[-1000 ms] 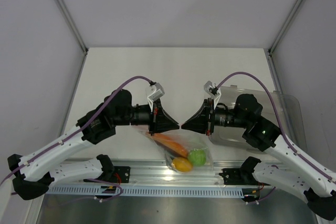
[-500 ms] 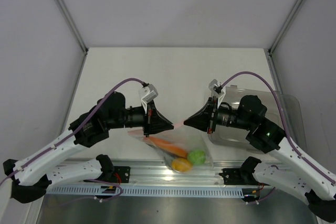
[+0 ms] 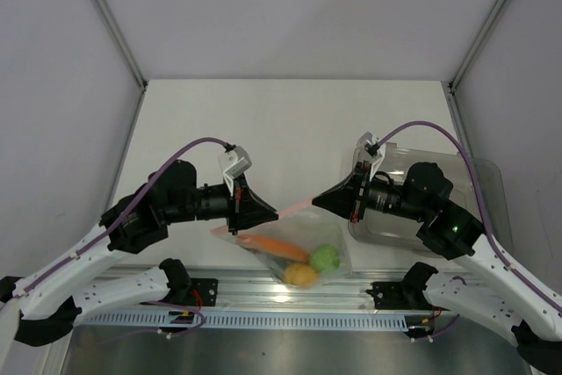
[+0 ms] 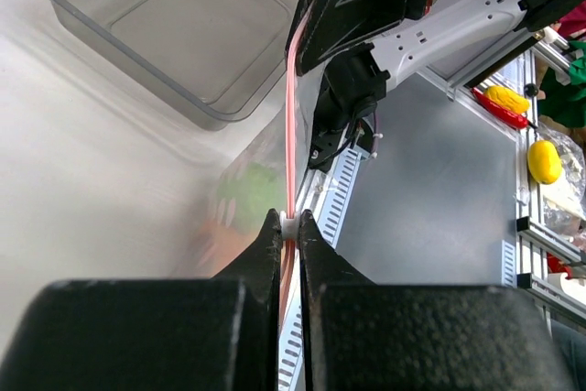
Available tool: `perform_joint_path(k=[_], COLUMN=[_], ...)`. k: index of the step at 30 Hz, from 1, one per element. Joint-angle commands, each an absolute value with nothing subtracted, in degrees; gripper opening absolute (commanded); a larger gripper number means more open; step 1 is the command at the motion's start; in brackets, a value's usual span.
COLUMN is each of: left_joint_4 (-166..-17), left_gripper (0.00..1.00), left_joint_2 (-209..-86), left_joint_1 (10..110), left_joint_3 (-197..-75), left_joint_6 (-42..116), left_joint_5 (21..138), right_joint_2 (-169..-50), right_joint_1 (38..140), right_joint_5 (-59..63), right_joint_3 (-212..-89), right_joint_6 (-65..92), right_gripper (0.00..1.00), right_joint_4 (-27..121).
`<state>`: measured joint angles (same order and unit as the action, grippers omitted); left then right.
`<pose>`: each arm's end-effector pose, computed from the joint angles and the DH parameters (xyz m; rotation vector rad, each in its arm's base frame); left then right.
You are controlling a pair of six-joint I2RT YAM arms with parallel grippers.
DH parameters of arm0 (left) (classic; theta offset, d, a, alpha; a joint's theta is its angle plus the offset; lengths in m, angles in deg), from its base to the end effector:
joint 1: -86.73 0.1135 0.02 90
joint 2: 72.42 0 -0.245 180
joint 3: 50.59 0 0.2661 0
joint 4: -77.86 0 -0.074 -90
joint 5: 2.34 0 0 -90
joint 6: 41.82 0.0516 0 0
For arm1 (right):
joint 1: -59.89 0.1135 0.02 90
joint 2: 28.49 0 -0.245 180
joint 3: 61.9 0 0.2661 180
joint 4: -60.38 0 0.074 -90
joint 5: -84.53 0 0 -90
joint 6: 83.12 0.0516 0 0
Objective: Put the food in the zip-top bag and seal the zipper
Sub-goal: Zip the zipper food storage bag at the center of the board.
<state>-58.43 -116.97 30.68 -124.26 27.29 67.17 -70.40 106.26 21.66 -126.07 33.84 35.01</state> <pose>0.0946 -0.1729 0.3841 0.8638 1.8082 -1.2353 0.1235 0.1637 0.3714 -0.6921 1.6645 1.3340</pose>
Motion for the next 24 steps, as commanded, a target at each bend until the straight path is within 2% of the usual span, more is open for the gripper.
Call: perform_joint_path(k=[1, 24], left_joint_4=[-55.89, -50.17], left_gripper=[0.01, 0.01], left_joint_2=[-114.69, -108.89], left_joint_1=[30.92, 30.92], left_joint_3=[-125.23, -124.62], left_joint_6=[28.58, 29.28], left_joint_5=[68.14, 72.63], right_joint_2=[-69.71, -69.71], right_joint_1=[105.51, 105.42], right_joint_5=[17.73, 17.20], right_joint_3=[-127.14, -125.82], right_joint_6=[33.34, 33.86], right_gripper=[0.00, 0.00], right_joint_4=[35.66, 36.27])
